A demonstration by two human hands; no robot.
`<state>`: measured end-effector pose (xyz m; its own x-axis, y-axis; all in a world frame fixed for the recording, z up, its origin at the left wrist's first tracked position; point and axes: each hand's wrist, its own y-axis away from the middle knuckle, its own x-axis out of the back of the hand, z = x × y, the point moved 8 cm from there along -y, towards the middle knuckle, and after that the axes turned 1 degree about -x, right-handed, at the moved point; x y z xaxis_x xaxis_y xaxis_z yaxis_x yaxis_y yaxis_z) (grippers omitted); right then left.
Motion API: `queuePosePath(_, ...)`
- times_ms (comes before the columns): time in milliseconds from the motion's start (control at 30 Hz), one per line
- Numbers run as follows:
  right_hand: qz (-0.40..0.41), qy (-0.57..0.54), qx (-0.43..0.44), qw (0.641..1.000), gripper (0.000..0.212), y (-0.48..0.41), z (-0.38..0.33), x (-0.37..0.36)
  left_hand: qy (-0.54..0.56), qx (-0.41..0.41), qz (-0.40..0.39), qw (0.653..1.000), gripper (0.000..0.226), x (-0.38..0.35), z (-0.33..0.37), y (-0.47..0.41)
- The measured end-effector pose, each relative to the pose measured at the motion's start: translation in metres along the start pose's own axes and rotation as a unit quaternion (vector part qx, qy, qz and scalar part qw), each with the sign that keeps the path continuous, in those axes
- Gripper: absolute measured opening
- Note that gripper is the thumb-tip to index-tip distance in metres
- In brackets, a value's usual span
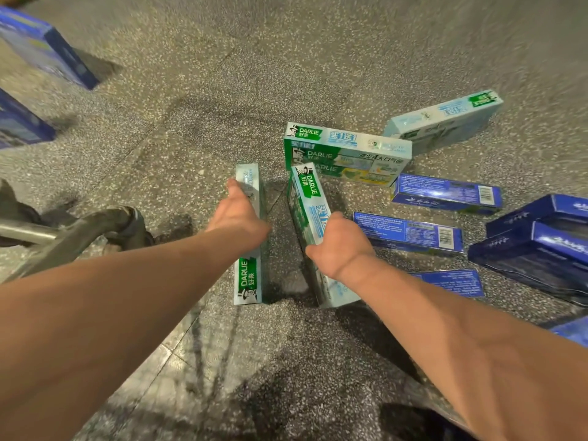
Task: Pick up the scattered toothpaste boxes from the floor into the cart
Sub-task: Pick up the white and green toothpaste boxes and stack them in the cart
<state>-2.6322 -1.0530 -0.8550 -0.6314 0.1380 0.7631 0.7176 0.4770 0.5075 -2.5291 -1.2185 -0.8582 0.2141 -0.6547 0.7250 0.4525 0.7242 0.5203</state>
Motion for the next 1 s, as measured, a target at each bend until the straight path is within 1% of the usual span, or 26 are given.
queuePosePath(67,-0.005,0.011,0.0,1.0,0.049,0.004,-0.002,0.002,-0.013,-0.005,0.003,1.0,0.11,0.002,0.0,0.002)
queuePosePath(133,-0.012,0.024,-0.001,1.0,0.043,0.007,-0.002,0.005,-0.012,-0.003,0.003,1.0,0.104,0.006,-0.001,0.0)
queuePosePath(167,-0.014,0.031,-0.003,0.999,0.04,0.008,-0.002,0.009,-0.005,0.005,0.003,1.0,0.095,0.01,-0.003,-0.003)
queuePosePath(233,-0.014,0.051,-0.009,0.999,0.037,0.011,-0.002,0.019,0.015,0.028,0.01,0.999,0.069,0.019,-0.009,-0.014)
queuePosePath(267,-0.014,0.064,-0.007,0.998,0.036,0.013,-0.004,0.023,0.024,0.035,0.017,0.999,0.062,0.025,-0.012,-0.018)
queuePosePath(367,-0.02,0.091,0.013,0.996,0.035,0.019,-0.013,0.026,0.031,0.019,0.042,0.998,0.061,0.035,-0.012,-0.029)
queuePosePath(467,-0.036,0.122,0.039,0.991,0.033,0.026,-0.024,0.014,0.028,-0.005,0.057,0.998,0.059,0.044,-0.008,-0.031)
queuePosePath(567,-0.051,0.152,0.092,0.983,0.028,0.035,-0.033,0.001,-0.002,-0.045,0.059,0.997,0.062,0.045,-0.002,-0.028)
queuePosePath(633,-0.058,0.163,0.135,0.976,0.028,0.042,-0.04,-0.007,-0.007,-0.074,0.03,0.997,0.062,0.036,0.004,-0.023)
queuePosePath(733,-0.054,0.175,0.178,0.967,0.039,0.045,-0.05,-0.014,-0.033,-0.112,-0.028,0.993,0.066,0.016,0.015,-0.013)
queuePosePath(833,-0.041,0.17,0.201,0.964,0.045,0.039,-0.053,-0.016,-0.07,-0.169,-0.096,0.978,0.065,-0.009,0.025,0.0)
queuePosePath(900,-0.039,0.159,0.209,0.964,0.048,0.037,-0.051,-0.02,-0.102,-0.205,-0.124,0.966,0.062,-0.022,0.029,0.007)
queuePosePath(1000,-0.042,0.147,0.206,0.967,0.051,0.035,-0.041,-0.029,-0.114,-0.21,-0.159,0.958,0.064,-0.031,0.026,0.009)
